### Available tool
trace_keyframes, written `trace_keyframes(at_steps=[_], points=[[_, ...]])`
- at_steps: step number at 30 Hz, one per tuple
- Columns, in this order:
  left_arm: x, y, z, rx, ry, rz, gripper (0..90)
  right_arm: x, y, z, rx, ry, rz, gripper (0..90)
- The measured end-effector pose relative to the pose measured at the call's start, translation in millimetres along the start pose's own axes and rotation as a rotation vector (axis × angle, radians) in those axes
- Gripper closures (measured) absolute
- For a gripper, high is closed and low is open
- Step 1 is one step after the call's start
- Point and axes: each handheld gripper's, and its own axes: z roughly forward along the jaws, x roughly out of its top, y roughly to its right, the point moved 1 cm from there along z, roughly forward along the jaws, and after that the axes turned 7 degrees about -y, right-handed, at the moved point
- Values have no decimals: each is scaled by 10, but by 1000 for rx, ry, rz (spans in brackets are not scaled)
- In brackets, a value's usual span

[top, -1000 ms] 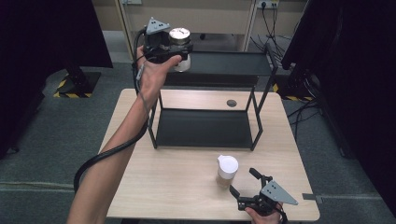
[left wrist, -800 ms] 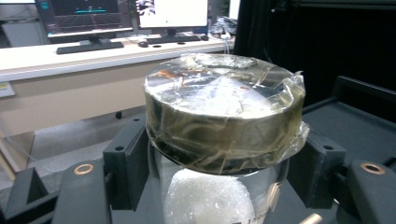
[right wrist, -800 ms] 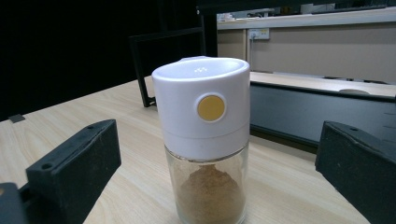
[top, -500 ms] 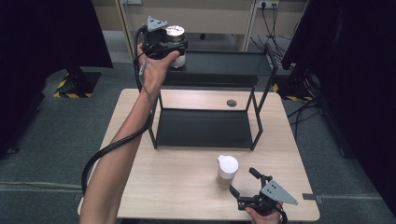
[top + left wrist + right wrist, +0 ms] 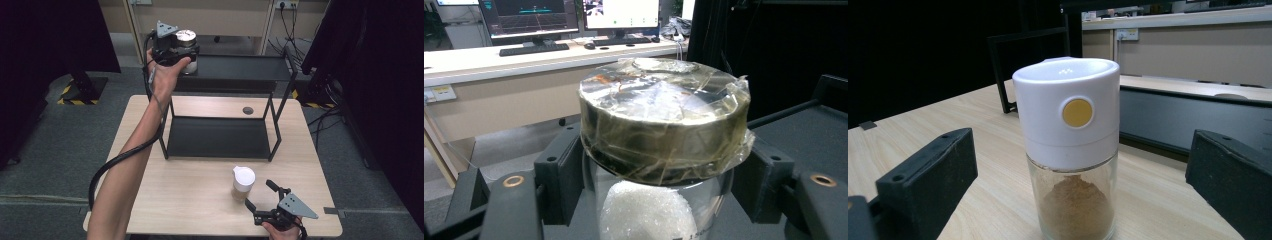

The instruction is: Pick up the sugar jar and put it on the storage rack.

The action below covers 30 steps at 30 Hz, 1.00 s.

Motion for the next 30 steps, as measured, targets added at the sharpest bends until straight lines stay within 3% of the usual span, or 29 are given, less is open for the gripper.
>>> trace_keyframes(at_steps=[4, 9, 12, 19, 30], points=[[-29, 20, 1, 11, 9, 2, 299, 2, -9, -1, 1, 3, -7, 4], [-68, 14, -15, 12, 33, -72, 85, 0, -4, -3, 0, 2, -4, 4], [-69, 48, -44, 26, 36, -71, 0, 1, -8, -1, 0, 3, -7, 4], [-57, 60, -106, 32, 39, -95, 0, 4, -18, 5, 2, 0, -6, 3], [-81, 71, -255, 30, 43, -88, 3, 4, -19, 6, 2, 0, -6, 3]])
